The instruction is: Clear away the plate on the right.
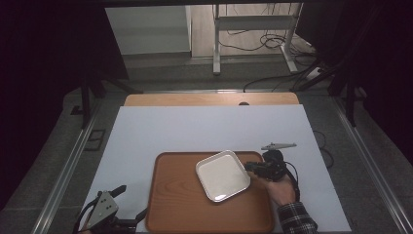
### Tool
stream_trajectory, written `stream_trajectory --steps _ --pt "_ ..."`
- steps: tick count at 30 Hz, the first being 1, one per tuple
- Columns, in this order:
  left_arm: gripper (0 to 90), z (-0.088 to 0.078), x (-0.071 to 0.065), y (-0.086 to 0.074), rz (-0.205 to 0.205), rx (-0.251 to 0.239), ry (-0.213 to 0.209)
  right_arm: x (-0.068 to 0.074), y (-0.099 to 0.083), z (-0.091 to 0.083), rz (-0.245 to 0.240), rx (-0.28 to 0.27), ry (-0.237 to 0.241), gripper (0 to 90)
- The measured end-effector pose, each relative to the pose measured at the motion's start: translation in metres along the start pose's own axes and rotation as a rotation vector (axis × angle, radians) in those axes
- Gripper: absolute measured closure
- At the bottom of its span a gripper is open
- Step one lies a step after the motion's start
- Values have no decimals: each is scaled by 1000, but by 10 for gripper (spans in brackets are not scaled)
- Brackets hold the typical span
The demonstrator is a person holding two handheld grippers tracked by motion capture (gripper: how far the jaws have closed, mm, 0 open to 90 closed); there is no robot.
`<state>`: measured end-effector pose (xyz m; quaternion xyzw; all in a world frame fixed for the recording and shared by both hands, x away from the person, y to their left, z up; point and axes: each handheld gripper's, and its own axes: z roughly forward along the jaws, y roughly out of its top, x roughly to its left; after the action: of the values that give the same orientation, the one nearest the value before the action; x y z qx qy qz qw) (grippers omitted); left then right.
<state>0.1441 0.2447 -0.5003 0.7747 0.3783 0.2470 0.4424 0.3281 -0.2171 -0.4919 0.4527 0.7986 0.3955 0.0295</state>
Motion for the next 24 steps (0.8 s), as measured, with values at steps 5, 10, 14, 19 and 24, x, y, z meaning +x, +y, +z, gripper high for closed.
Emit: stream_trajectory --steps 5,10,14,19,24 --pt "25 0 0 0 1 0 0 6 -3 -4 -24 12 13 895" --pt "25 0 0 0 1 0 0 18 -4 -3 -64 36 26 895" --pt "25 0 0 0 2 0 0 25 -7 -2 -80 51 39 896" --pt "25 0 0 0 2 0 -1 32 -12 -1 -77 62 58 895" --pt "25 0 0 0 4 1 -1 42 -18 0 -88 86 75 895"
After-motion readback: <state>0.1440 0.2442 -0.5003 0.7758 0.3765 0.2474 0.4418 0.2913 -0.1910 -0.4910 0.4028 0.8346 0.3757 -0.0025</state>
